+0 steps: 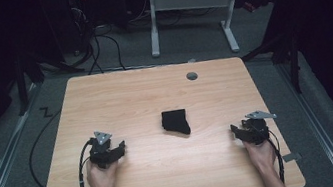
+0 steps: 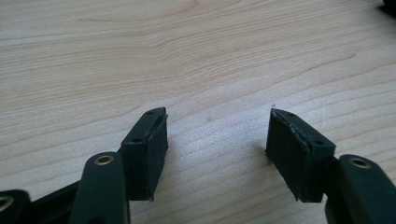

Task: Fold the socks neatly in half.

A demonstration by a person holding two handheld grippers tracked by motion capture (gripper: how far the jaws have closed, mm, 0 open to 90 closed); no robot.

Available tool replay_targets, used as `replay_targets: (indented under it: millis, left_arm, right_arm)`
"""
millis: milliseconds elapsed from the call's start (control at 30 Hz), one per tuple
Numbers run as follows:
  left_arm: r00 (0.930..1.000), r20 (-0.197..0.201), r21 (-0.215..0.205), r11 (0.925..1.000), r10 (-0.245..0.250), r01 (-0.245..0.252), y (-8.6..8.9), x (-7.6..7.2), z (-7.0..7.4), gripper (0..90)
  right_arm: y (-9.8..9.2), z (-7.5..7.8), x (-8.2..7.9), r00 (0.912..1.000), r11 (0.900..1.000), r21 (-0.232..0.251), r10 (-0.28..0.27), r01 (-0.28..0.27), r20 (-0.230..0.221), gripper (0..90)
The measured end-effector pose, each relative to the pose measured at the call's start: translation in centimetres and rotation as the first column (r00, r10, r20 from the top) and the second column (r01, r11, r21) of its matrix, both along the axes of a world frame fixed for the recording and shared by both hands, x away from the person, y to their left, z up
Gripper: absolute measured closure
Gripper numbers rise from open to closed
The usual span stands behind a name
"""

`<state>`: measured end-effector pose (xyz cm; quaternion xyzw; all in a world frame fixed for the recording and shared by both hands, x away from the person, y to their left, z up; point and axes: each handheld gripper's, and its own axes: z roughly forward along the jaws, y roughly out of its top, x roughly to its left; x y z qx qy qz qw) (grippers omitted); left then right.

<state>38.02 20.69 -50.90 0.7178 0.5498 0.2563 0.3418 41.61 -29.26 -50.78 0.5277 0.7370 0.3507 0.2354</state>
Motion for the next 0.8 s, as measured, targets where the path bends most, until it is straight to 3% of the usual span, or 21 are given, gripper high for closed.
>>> replay_targets:
  millis: [100,200,800]
  left_arm:
    - [1.0,-0.001,0.012,0.9999,-0.008,0.008,-0.16,0.0,-0.02,35.6]
    - [0.9997,-0.006,0.019,0.9996,-0.023,0.023,-0.36,-0.06,-0.04,33.1]
    - [0.9995,-0.007,0.02,0.9993,-0.031,0.031,-0.42,0.04,-0.04,31.5]
  right_arm:
    - [-0.02,-0.01,-0.06,1.0,1.0,-0.009,0.0,0.0,0.002,45.0]
    - [0.45,-0.04,-0.18,0.9999,0.999,-0.052,0.001,0.0,0.01,41.9]
    - [0.44,-0.08,-0.32,0.9994,0.999,-0.04,0.034,-0.034,0.0,36.6]
